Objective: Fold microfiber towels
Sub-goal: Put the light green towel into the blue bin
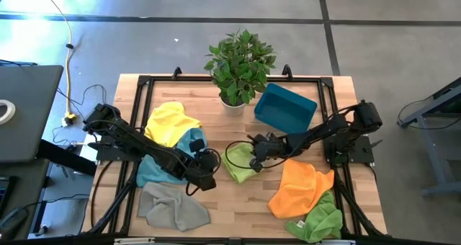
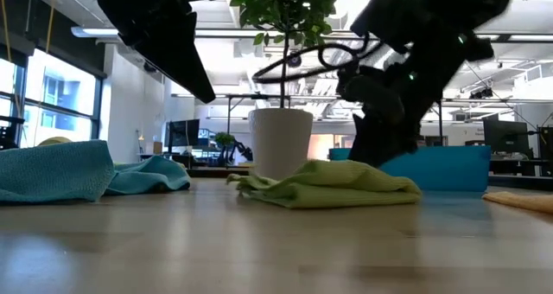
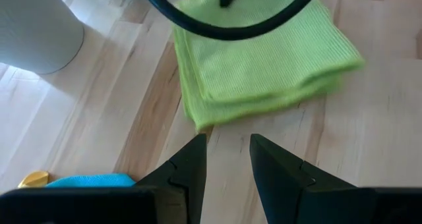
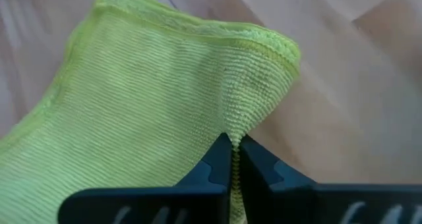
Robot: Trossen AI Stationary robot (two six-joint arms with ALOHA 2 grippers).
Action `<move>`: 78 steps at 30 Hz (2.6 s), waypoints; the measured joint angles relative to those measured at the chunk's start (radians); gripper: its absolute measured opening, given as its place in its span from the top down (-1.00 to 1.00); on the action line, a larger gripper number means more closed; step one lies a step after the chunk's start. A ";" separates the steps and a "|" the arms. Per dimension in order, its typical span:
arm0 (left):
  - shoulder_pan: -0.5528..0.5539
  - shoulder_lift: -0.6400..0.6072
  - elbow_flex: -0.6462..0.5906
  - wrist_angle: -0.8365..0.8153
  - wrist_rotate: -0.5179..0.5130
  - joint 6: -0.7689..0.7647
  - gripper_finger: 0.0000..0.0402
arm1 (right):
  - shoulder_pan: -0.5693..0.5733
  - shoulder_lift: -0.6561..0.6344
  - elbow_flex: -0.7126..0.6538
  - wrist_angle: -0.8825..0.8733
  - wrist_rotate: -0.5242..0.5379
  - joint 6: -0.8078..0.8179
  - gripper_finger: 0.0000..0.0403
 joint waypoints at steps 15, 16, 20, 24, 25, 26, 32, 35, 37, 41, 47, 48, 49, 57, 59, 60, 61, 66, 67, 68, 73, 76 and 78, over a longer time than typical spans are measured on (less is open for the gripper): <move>0.000 0.000 0.000 -0.021 -0.006 -0.008 0.47 | -0.126 -0.034 0.376 -0.953 0.148 -0.421 1.00; 0.000 0.000 0.000 -0.021 -0.008 -0.009 0.47 | -0.142 -0.034 0.382 -0.971 0.162 -0.448 1.00; 0.000 0.000 0.000 -0.021 -0.011 -0.012 0.47 | -0.208 -0.034 0.387 -1.022 0.229 -0.546 1.00; 0.000 0.000 0.000 -0.021 -0.011 -0.019 0.47 | -0.269 -0.040 0.387 -1.057 0.288 -0.590 1.00; 0.000 0.000 0.000 -0.021 -0.011 -0.019 0.47 | -0.282 -0.047 0.387 -1.061 0.288 -0.598 1.00; 0.000 0.000 0.000 -0.021 -0.012 -0.019 0.47 | -0.293 -0.056 0.387 -1.061 0.288 -0.603 1.00; 0.000 0.000 0.000 -0.021 -0.038 -0.019 0.47 | -0.359 -0.149 0.387 -1.072 0.352 -0.637 1.00; 0.006 0.000 0.000 -0.020 -0.053 -0.019 0.47 | -0.405 -0.177 0.387 -1.041 0.386 -0.725 1.00; 0.007 0.000 0.000 -0.020 -0.053 -0.020 0.47 | -0.438 -0.180 0.387 -1.007 0.389 -0.789 1.00; 0.007 0.000 0.000 -0.020 -0.053 -0.034 0.47 | -0.508 -0.168 0.387 -0.931 0.362 -0.870 1.00; -0.005 0.000 0.000 -0.023 -0.053 -0.045 0.47 | -0.599 -0.156 0.385 -0.863 0.293 -0.904 1.00; -0.007 0.000 0.000 -0.023 -0.053 -0.045 0.47 | -0.612 -0.156 0.375 -0.846 0.276 -0.904 1.00; -0.010 0.000 0.000 -0.023 -0.053 -0.045 0.47 | -0.625 -0.156 0.361 -0.832 0.260 -0.905 1.00; -0.015 0.000 0.000 -0.024 -0.057 -0.045 0.47 | -0.678 -0.156 0.199 -0.665 0.258 -0.947 1.00; -0.015 -0.001 0.000 -0.024 -0.057 -0.045 0.47 | -0.678 -0.156 0.164 -0.598 0.264 -0.990 1.00; -0.015 -0.001 0.000 -0.024 -0.057 -0.045 0.47 | -0.678 -0.156 0.150 -0.575 0.264 -1.013 1.00; -0.015 -0.001 0.000 -0.024 -0.057 -0.045 0.47 | -0.678 -0.156 0.139 -0.555 0.265 -1.030 1.00; -0.015 -0.001 0.000 -0.020 -0.056 -0.047 0.47 | -0.679 -0.156 0.111 -0.512 0.283 -1.058 1.00; -0.015 -0.001 0.000 -0.020 -0.056 -0.047 0.47 | -0.680 -0.156 0.112 -0.508 0.284 -1.059 1.00; -0.015 -0.001 0.000 -0.020 -0.056 -0.047 0.47 | -0.680 -0.156 0.112 -0.505 0.283 -1.059 1.00; -0.014 -0.001 0.000 -0.020 -0.055 -0.054 0.47 | -0.691 -0.156 0.112 -0.504 0.284 -1.052 0.99; -0.014 -0.001 0.000 -0.020 -0.053 -0.057 0.47 | -0.691 -0.156 0.112 -0.503 0.300 -1.050 0.88; -0.014 -0.001 0.000 -0.020 -0.053 -0.062 0.47 | -0.691 -0.156 0.112 -0.503 0.314 -1.049 0.72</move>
